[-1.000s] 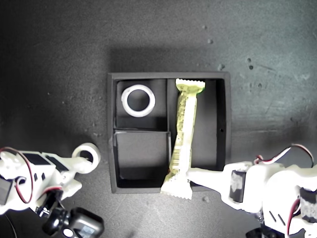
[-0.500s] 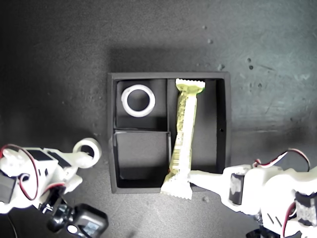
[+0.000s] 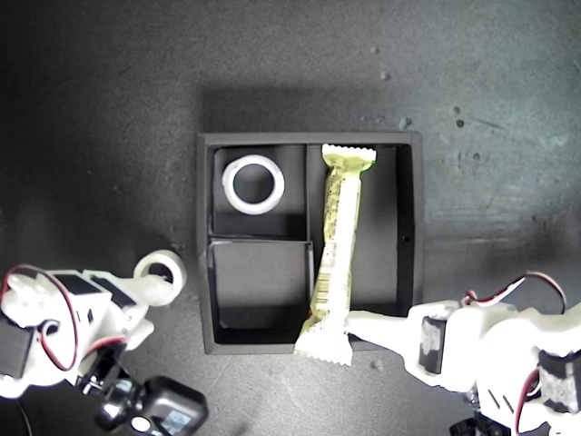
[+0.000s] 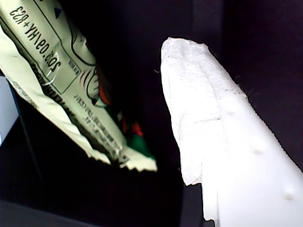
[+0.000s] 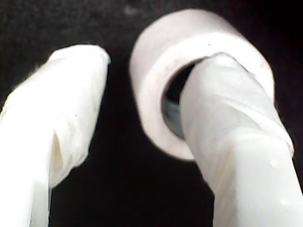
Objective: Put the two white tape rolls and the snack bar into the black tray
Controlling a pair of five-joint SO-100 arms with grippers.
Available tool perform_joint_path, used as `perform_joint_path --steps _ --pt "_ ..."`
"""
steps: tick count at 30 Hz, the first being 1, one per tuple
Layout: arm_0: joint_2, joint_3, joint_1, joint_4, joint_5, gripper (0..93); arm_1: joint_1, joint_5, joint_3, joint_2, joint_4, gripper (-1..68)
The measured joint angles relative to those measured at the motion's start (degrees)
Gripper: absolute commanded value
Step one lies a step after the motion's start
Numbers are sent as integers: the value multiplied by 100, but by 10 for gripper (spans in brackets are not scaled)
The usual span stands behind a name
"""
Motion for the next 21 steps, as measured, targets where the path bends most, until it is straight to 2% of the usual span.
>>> perform_joint_path --steps 11,15,21 --pt "-510 0 -114 -9 -88 118 -79 0 9 0 0 260" --pt "-853 -9 -141 -132 -193 10 -105 0 9 0 0 253" --pt "-1213 -18 -316 -308 -545 0 -88 0 -334 0 9 193"
